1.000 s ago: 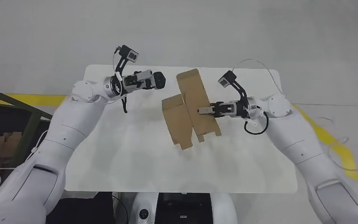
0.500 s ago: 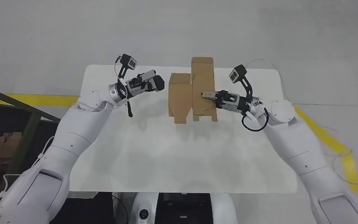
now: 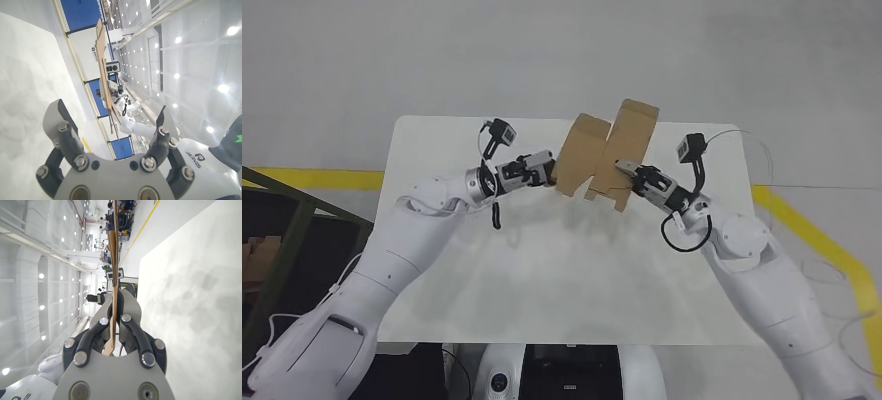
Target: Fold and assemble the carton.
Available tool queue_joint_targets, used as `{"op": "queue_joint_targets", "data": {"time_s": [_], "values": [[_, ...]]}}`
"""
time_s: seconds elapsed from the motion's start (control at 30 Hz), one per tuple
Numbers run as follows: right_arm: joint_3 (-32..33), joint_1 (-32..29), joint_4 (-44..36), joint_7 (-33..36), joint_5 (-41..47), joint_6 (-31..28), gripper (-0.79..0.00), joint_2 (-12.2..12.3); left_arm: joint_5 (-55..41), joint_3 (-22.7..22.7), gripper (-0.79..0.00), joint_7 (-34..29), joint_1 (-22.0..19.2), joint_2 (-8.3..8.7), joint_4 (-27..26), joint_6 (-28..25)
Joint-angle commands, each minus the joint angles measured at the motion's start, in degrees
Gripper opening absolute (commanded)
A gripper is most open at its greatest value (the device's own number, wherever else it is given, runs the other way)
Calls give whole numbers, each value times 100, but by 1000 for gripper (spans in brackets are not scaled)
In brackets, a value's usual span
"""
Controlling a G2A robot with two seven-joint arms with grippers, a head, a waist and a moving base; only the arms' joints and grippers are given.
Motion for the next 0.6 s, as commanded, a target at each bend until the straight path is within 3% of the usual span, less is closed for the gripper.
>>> {"op": "queue_joint_targets", "data": {"time_s": [0.0,0.53,0.57], "values": [[68,-110,-120,-154,-75,65,-785,6,126,18,0,78,20,-20,-65,-10],[193,-376,-373,-776,-347,316,-785,-86,827,331,0,794,16,-306,-164,-7],[197,-381,-373,-791,-348,319,-785,-93,857,334,-342,811,9,-319,-164,-1]]}}
